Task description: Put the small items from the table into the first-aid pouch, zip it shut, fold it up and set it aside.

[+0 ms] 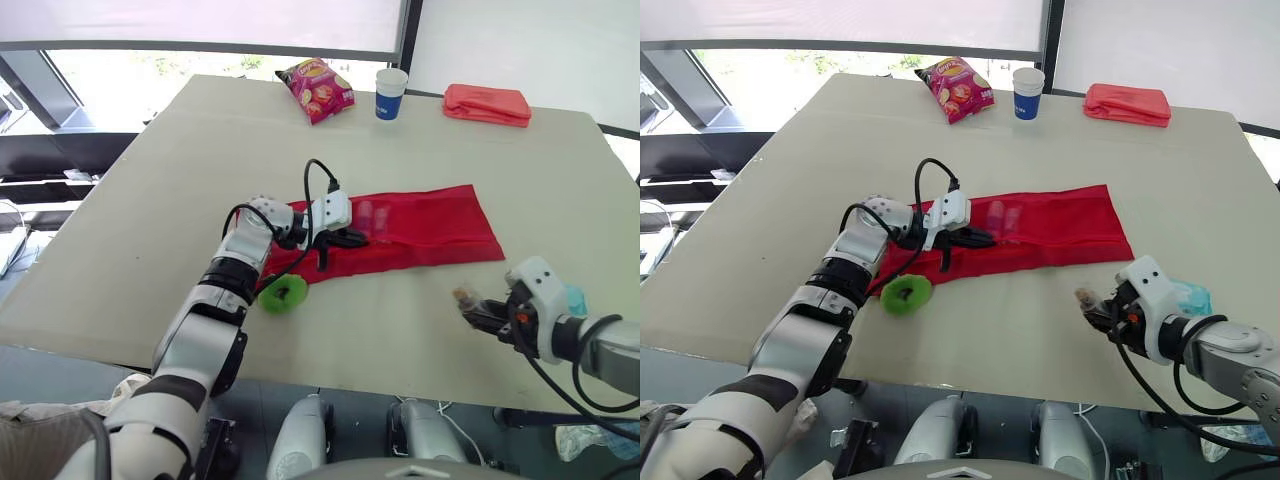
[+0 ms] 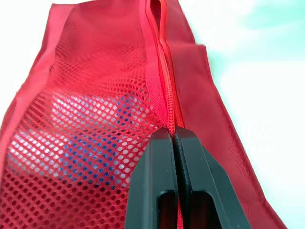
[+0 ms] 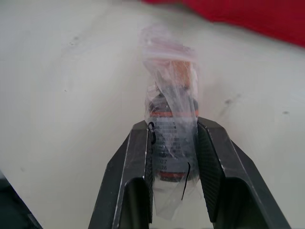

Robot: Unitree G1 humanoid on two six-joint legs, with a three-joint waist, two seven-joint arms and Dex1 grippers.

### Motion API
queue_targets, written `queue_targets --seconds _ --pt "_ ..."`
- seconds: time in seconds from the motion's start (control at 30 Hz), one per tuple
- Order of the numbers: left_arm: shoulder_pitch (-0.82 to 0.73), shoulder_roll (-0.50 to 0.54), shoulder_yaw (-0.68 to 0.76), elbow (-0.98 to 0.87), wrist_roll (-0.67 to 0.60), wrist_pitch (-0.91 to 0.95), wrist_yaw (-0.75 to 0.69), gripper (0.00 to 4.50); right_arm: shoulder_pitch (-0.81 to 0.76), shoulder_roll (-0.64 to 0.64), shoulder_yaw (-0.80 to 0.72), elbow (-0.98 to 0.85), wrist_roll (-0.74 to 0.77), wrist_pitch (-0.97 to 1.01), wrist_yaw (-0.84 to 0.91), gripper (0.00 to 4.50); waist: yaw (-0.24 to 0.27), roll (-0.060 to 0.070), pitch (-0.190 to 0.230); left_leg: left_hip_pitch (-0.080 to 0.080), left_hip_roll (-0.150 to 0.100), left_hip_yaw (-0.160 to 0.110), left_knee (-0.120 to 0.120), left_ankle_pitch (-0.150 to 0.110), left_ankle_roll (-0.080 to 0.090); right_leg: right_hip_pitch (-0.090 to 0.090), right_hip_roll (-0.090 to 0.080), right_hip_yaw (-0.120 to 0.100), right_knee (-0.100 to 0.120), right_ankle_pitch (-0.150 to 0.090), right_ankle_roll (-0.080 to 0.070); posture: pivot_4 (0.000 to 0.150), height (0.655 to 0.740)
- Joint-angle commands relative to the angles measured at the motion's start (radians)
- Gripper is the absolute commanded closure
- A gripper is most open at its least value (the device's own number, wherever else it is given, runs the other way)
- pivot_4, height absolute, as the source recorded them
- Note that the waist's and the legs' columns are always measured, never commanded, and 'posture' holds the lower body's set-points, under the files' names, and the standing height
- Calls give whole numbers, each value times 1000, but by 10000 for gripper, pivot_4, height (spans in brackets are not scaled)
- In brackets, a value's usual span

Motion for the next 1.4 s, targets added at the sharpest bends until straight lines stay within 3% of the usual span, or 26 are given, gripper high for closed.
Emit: queue_targets --seconds 0.03,0.27,0.5,0.8,1.0,1.13,1.4 --pt "6 -17 0 -98 -31 57 -4 45000 -40 63 -24 -29 74 -8 -29 37402 -2 0 0 0 0 0 0 0 0 0 0 0 0 0 0 1500 7400" --pt "36 -65 -7 -211 -41 168 28 45000 -185 310 124 26 56 20 -245 37403 1 0 0 0 0 0 1 0 0 0 0 1 1 0 0 1500 7400" --pt "63 -73 -21 -276 -48 211 30 45000 -240 443 167 99 -17 19 -363 37404 0 1 0 -1 -1 0 0 0 0 0 0 1 0 1 1 1500 7400" --pt "82 -80 -32 -309 -53 225 37 45000 -197 495 93 81 -43 29 -446 37405 -1 1 0 0 -1 0 0 0 0 0 0 1 0 1 1 1500 7400" --pt "86 -88 -49 -317 -66 227 27 45000 -237 540 163 150 -138 -11 -457 37406 -3 1 0 0 -1 0 0 0 0 0 1 1 1 0 1 1500 7400" --pt "83 -90 -54 -313 -69 227 32 45000 -256 549 221 164 -162 -47 -372 37407 -4 1 0 1 -1 1 0 0 0 0 1 2 1 0 0 1500 7400" --pt "85 -84 -53 -314 -69 230 31 45000 -248 575 188 157 -222 -66 -382 37408 -2 1 0 0 -1 0 0 0 0 0 1 1 0 0 1 1500 7400"
